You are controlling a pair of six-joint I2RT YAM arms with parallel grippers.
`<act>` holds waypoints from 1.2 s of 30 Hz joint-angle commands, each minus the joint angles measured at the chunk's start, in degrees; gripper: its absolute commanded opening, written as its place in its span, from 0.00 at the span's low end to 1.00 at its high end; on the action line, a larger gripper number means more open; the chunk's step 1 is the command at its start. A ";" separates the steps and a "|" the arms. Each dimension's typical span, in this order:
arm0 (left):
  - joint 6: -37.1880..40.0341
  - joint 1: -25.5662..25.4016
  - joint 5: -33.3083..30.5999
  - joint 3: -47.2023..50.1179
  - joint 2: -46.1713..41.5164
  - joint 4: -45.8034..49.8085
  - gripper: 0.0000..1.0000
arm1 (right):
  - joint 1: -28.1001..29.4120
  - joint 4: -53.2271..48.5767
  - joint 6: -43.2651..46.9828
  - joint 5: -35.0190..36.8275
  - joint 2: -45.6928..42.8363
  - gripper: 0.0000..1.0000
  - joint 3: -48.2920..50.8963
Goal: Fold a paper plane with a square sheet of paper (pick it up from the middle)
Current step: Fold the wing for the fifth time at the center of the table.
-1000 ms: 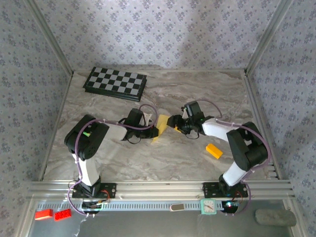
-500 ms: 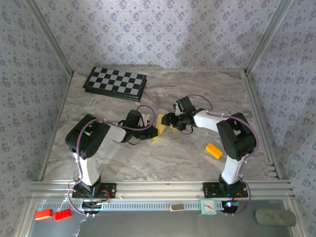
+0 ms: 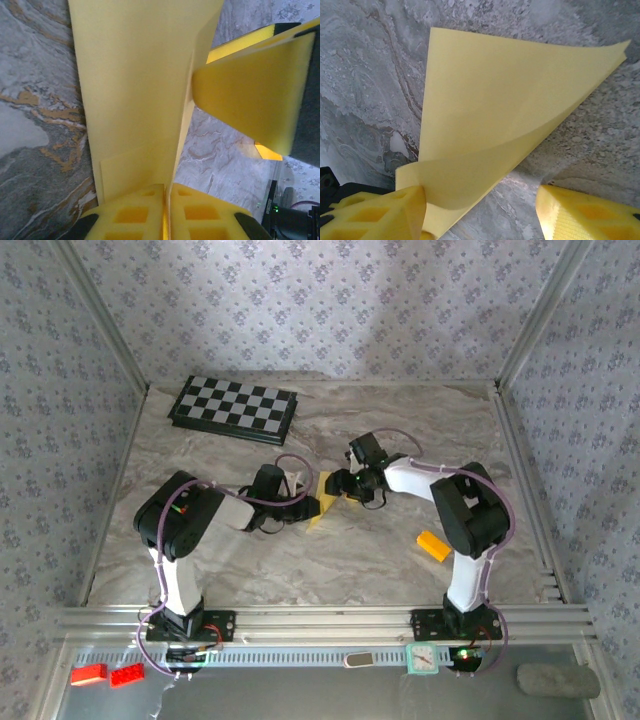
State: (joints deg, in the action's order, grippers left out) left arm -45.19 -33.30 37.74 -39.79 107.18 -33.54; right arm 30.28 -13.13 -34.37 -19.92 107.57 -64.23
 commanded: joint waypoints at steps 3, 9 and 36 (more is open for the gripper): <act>0.29 0.26 -2.10 1.73 2.15 0.56 0.17 | 1.77 -4.93 1.59 4.03 5.62 0.65 -3.58; -0.48 0.52 -3.55 2.28 3.08 1.20 0.21 | 2.67 -8.79 0.99 6.51 8.02 0.68 -7.29; -3.16 2.71 -2.40 1.55 5.54 5.15 0.06 | -0.21 -6.69 -0.37 0.64 0.27 0.72 -5.03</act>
State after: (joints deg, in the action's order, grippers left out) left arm -47.35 -31.86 39.55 -39.99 108.55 -33.93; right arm 31.73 -24.84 -35.27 -16.60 111.22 -73.32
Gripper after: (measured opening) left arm 0.068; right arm 0.724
